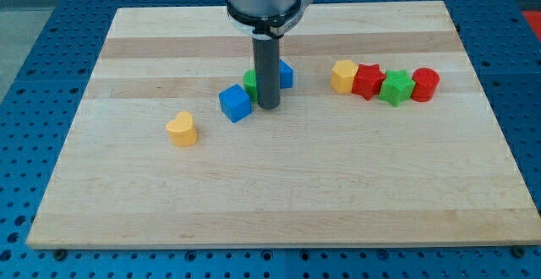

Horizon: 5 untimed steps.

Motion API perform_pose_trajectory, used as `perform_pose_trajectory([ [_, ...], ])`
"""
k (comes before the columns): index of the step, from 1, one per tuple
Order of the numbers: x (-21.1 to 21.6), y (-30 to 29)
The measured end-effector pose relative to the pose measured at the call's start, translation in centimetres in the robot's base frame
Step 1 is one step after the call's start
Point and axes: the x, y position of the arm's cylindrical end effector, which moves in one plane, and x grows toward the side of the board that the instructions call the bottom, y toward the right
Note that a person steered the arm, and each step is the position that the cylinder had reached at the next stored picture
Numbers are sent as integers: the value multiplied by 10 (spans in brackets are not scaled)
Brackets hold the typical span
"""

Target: Move the blue triangle in a diagonal line with blue cube and the green circle

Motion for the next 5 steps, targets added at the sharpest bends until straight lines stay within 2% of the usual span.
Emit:
perform_pose_trajectory([
  [2,5,18],
  [4,-31,24],
  [5,-34,24],
])
